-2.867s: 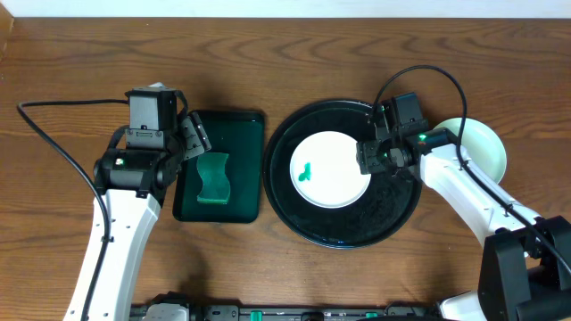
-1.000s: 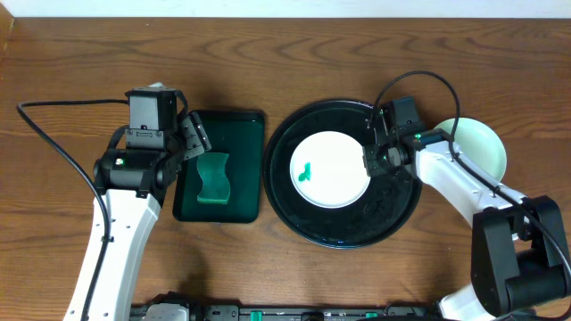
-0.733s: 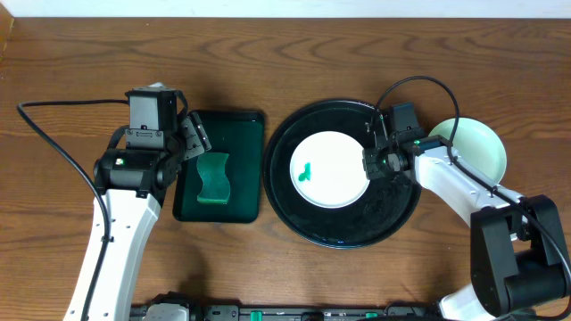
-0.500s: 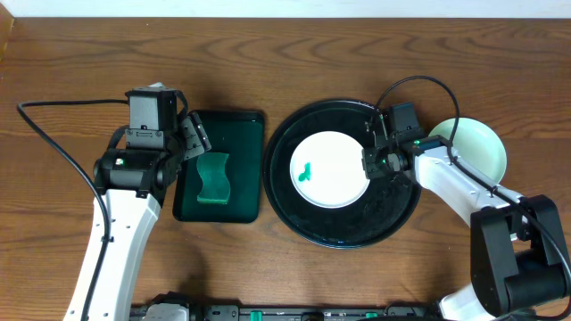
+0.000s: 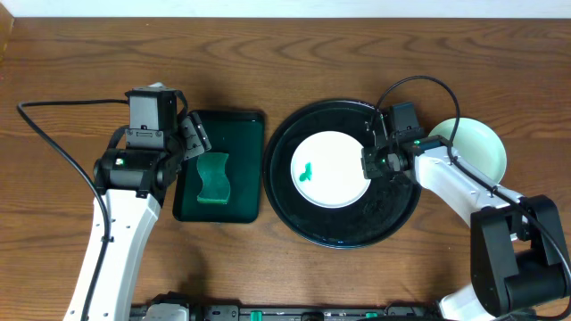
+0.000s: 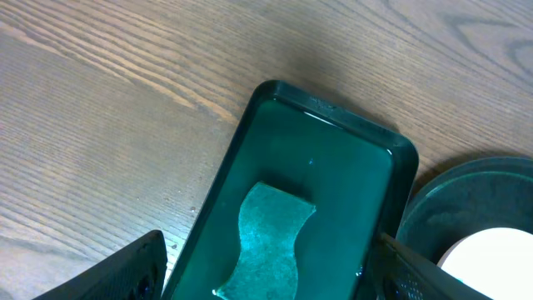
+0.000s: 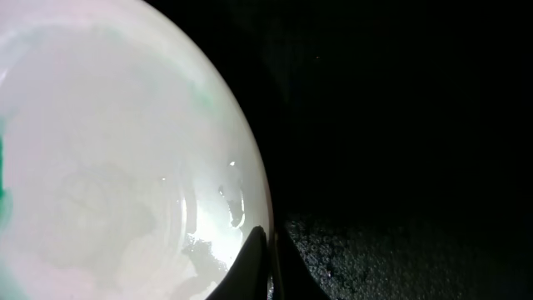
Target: Clean dirty plates on tray and stack at the side
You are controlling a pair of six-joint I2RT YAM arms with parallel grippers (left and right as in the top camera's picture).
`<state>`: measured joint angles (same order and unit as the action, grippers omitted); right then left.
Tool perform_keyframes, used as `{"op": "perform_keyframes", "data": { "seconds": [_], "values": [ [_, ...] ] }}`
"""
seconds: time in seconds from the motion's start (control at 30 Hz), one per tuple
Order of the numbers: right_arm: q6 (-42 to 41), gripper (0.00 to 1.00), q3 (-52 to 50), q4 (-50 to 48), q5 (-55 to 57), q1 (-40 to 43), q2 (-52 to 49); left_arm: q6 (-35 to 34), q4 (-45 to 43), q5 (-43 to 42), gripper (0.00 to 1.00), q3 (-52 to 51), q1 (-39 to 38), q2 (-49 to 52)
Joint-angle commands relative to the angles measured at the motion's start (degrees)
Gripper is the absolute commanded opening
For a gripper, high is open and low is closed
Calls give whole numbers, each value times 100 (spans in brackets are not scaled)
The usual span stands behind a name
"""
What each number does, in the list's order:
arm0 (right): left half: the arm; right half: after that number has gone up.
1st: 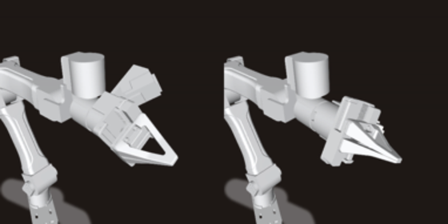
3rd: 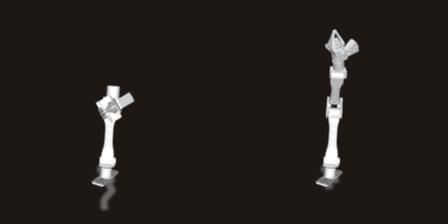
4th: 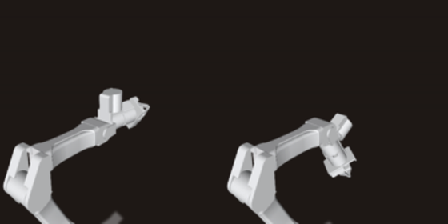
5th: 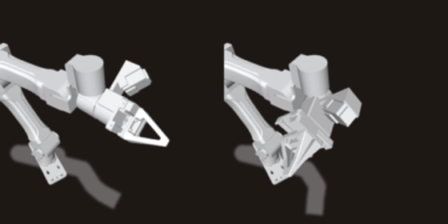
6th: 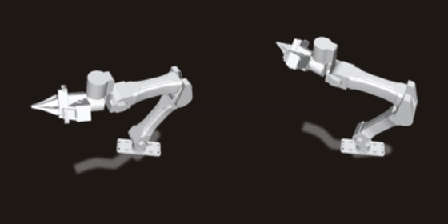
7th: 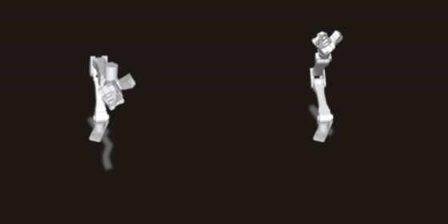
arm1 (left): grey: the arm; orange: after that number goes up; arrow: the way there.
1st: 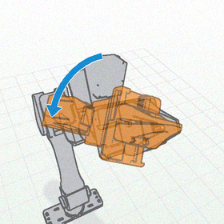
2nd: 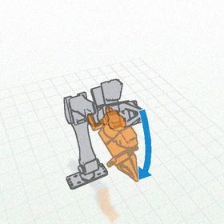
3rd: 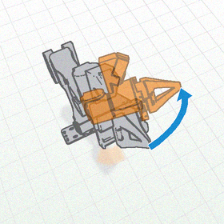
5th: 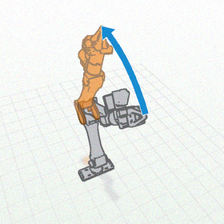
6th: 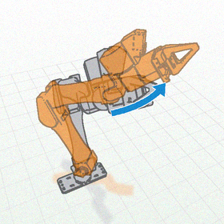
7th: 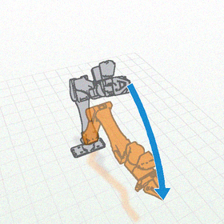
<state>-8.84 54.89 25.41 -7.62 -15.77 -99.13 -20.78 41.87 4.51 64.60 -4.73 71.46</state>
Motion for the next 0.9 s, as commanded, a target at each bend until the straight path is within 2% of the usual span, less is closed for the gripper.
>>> {"op": "perform_keyframes", "data": {
  "seconds": [0.0, 0.2, 0.6, 0.77, 0.87],
  "values": [
    [-52, 6, -37, -28, -149, -9, -37, -9, -55, 68, 78, 57, -33, 9],
    [-57, 17, -37, -13, -170, -11, -37, -11, -52, 63, 78, 57, -33, 9],
    [-55, 18, -42, -57, -166, -83, -208, -9, 579, -542, 78, 57, -33, 9],
    [-57, 5, -39, -79, -168, -83, -289, -9, 824, -564, 78, 57, -33, 9],
    [-61, 3, -39, -83, -168, -83, -286, -7, 964, -566, 68, 55, -33, 20]
  ]
}}
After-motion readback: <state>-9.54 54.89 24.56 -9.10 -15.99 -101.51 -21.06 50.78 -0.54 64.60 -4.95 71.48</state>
